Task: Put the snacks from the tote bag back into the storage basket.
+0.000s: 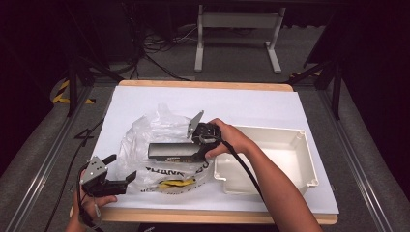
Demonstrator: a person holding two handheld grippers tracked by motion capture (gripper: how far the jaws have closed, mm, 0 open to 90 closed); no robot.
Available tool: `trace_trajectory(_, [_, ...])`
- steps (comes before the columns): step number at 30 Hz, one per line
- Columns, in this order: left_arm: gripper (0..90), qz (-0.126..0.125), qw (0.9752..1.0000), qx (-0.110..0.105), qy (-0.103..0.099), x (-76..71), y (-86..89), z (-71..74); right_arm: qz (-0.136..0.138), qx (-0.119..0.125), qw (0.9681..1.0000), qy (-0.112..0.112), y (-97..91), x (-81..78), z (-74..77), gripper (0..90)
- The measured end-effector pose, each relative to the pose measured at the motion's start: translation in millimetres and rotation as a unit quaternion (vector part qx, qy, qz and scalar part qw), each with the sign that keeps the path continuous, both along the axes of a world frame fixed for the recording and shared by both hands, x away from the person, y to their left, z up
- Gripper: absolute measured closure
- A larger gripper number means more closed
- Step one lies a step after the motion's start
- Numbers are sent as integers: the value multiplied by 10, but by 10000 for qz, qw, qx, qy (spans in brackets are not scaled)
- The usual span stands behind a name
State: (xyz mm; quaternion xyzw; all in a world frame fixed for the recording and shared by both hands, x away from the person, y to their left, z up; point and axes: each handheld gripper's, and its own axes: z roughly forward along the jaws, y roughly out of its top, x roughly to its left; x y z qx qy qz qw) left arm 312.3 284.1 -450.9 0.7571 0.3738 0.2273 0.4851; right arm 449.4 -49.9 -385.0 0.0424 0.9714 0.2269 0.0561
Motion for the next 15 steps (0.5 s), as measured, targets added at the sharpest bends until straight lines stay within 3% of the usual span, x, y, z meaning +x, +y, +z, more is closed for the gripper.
trace_trajectory(3, [59,1,10000,0,0,-2,0,2,81,-173,9998,55,46,-1,-24,392])
trace_trajectory(8, [59,-18,10000,-9,-2,-5,0,5,192,-321,9993,-58,78,-32,-10,422])
trace_trajectory(15, [59,-21,10000,-27,6,1,4,1,250,-227,9993,-187,87,-74,17,432])
